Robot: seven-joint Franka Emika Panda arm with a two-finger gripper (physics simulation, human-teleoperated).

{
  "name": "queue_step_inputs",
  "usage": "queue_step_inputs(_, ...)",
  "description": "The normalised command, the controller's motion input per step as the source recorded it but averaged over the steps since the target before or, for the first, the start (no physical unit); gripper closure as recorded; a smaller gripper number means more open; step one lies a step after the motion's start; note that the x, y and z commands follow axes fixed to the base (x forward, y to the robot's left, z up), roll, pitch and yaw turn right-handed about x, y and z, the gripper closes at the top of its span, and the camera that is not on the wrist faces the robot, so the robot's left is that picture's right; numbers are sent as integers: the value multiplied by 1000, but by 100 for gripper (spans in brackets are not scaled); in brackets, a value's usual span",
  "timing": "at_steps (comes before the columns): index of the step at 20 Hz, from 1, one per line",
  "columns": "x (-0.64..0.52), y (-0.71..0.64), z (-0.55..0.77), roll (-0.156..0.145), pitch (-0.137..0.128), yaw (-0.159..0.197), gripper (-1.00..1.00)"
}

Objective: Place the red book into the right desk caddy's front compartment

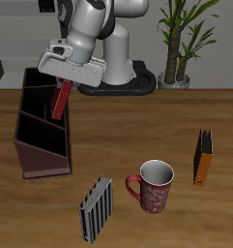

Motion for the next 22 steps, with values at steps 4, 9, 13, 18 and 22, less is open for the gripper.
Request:
queue_step_inputs(4, 23, -46, -68, -11, 10, -10, 100)
queue_step_inputs(9, 9, 43, -133, 7, 15, 3, 100)
queue_step_inputs(13, 42, -36, -116, -5, 14, -14, 100)
queue_step_inputs(18, 67, -93, -201, -18, 28, -17, 100)
queue_step_inputs(22, 15, 27, -185, 8, 21, -13, 100)
